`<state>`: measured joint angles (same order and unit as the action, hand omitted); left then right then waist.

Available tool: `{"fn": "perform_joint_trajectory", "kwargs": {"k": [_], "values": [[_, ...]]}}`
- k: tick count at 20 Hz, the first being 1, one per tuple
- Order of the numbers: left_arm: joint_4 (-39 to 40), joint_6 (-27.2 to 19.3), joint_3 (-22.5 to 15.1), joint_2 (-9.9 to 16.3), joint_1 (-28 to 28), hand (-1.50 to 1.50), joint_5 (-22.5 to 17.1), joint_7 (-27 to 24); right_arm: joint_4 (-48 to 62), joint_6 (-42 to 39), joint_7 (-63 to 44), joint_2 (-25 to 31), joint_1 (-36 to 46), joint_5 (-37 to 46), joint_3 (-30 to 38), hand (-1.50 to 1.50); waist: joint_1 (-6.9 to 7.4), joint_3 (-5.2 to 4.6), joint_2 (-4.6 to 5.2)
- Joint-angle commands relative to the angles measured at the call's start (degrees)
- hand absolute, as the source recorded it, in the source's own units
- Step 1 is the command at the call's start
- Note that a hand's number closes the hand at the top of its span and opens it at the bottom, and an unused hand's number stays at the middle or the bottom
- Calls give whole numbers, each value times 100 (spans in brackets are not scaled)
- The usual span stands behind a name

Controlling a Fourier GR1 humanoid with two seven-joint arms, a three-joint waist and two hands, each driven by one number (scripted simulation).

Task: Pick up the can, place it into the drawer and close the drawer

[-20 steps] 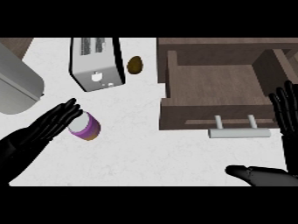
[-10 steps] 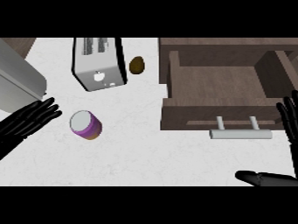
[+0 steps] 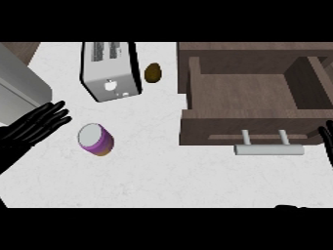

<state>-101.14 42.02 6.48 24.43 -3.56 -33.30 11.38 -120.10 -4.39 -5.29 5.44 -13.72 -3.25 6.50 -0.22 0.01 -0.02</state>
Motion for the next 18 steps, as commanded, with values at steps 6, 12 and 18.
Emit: {"fn": "perform_joint_trajectory", "kwargs": {"k": [6, 12, 18], "values": [[929, 255, 63, -462, -509, -150, 846, -342, -225, -225, 229, -139, -446, -32, 122, -150, -20, -2, 0], [1179, 268, -123, -976, -365, -150, 1821, -1025, 254, -390, 265, 18, 12, -190, 489, -150, 1, -1, 1], [1984, 291, 57, -909, -940, -150, 1989, -1127, 14, -551, 111, -23, -120, -255, 568, -150, -9, -1, 1]]}}
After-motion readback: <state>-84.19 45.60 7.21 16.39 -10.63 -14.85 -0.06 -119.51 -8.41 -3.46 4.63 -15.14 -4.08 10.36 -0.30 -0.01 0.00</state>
